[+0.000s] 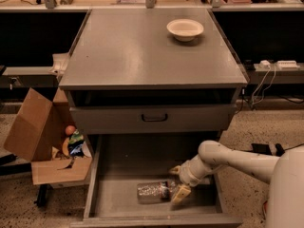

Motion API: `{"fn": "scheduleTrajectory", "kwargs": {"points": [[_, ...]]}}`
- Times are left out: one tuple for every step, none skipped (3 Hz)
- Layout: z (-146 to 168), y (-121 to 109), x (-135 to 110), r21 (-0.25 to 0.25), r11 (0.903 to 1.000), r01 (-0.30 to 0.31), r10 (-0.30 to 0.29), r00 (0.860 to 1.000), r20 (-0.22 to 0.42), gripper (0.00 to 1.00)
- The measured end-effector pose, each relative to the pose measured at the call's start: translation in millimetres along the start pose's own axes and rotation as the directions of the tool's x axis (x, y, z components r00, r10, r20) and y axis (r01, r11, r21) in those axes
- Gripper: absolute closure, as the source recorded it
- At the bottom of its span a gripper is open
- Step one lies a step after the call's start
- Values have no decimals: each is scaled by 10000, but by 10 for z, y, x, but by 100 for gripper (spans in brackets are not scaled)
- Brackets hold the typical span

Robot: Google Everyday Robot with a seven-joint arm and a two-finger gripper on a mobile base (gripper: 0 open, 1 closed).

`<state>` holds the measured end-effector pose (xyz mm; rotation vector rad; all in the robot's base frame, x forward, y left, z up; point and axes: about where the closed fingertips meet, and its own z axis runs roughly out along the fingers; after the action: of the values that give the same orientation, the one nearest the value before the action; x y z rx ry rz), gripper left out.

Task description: Pick water bottle from middle drawer and place on counter

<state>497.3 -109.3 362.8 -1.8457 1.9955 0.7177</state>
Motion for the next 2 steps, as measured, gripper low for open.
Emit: {"fn": "scheduleTrajectory", "kwargs": {"points": [[59,25,-107,-17,9999,105,-104,9993,361,41],[98,77,-215,-13,9999,144,-142,9959,895,64]]}}
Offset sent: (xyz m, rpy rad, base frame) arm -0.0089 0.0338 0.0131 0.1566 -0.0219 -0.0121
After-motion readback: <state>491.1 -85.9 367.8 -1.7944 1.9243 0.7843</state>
